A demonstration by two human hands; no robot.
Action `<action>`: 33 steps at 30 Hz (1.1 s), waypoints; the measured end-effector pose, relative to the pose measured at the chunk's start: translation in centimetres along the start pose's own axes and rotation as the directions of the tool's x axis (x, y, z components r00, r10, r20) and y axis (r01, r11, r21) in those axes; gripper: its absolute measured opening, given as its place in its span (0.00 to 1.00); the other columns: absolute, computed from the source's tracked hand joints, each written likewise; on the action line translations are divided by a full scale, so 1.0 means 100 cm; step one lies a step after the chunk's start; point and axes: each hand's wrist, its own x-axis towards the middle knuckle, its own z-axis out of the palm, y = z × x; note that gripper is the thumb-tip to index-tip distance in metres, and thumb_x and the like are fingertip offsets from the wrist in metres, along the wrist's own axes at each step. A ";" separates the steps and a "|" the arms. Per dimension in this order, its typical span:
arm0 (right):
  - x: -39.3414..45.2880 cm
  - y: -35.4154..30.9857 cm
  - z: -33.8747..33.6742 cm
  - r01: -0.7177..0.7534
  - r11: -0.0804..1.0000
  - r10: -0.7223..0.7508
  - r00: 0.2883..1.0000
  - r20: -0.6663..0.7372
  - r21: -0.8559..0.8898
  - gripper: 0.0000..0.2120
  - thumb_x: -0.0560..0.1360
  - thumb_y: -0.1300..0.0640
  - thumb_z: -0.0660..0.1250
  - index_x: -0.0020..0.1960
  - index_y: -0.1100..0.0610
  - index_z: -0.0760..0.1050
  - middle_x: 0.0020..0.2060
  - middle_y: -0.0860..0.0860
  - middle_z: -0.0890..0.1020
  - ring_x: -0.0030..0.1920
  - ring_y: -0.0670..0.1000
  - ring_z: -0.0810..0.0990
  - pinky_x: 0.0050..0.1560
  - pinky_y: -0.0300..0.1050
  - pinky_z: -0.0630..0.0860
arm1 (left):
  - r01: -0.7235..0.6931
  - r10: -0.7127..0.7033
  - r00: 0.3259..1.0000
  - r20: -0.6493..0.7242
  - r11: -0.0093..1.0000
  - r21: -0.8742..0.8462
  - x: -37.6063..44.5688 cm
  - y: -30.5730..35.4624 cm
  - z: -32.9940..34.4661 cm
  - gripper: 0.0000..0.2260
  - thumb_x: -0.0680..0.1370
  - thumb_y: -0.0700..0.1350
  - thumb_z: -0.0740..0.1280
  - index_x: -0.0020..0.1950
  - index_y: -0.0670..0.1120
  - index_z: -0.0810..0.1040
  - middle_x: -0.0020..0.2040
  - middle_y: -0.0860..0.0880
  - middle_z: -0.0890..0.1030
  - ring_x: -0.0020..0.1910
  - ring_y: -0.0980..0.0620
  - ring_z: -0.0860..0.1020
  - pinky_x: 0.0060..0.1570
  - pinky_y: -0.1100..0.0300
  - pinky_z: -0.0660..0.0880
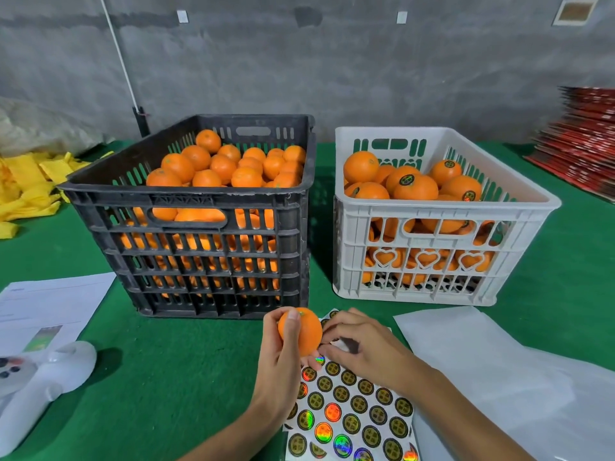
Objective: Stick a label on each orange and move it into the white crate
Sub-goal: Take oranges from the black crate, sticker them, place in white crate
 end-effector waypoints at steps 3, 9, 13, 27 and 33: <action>-0.002 0.001 -0.002 -0.022 1.000 0.022 0.999 0.048 -0.004 0.19 0.75 0.34 0.70 0.60 0.42 0.84 0.57 0.33 0.76 0.60 0.40 0.71 0.58 0.34 0.69 | 0.001 -0.001 1.000 -0.003 1.000 0.004 0.001 0.000 -0.001 0.17 0.80 0.67 0.60 0.59 0.58 0.76 0.50 0.41 0.81 0.37 0.40 0.82 0.42 0.46 0.84; -0.002 -0.006 -0.001 0.013 1.000 -0.013 0.996 0.086 -0.003 0.16 0.75 0.38 0.72 0.60 0.41 0.84 0.57 0.35 0.75 0.59 0.37 0.69 0.61 0.37 0.65 | 0.001 -0.002 1.000 -0.029 0.999 -0.036 0.003 -0.001 -0.002 0.17 0.80 0.67 0.59 0.57 0.57 0.76 0.42 0.50 0.82 0.34 0.43 0.80 0.35 0.52 0.80; -0.001 -0.010 0.001 0.009 0.998 -0.013 0.997 0.073 0.059 0.13 0.75 0.42 0.74 0.59 0.42 0.84 0.57 0.36 0.76 0.60 0.38 0.70 0.61 0.36 0.66 | 0.002 -0.003 0.999 -0.032 0.999 -0.049 0.003 -0.002 -0.003 0.18 0.80 0.68 0.59 0.58 0.56 0.76 0.41 0.50 0.82 0.33 0.44 0.80 0.35 0.54 0.79; -0.013 -0.023 -0.001 -0.031 0.853 0.128 0.980 -0.151 0.521 0.04 0.79 0.60 0.67 0.47 0.53 0.78 0.51 0.48 0.83 0.46 0.51 0.82 0.44 0.43 0.78 | 0.030 -0.030 0.999 -0.022 1.000 0.003 0.007 -0.002 -0.002 0.15 0.79 0.70 0.58 0.55 0.62 0.75 0.43 0.51 0.84 0.34 0.43 0.83 0.41 0.49 0.83; -0.003 -0.035 0.008 -0.033 0.844 0.201 0.945 -0.259 0.535 0.02 0.80 0.55 0.72 0.49 0.50 0.82 0.55 0.44 0.79 0.60 0.50 0.79 0.59 0.35 0.73 | 0.033 -0.034 0.999 0.024 0.999 0.029 0.006 -0.002 -0.002 0.17 0.79 0.71 0.59 0.56 0.61 0.75 0.40 0.49 0.83 0.34 0.45 0.80 0.42 0.51 0.82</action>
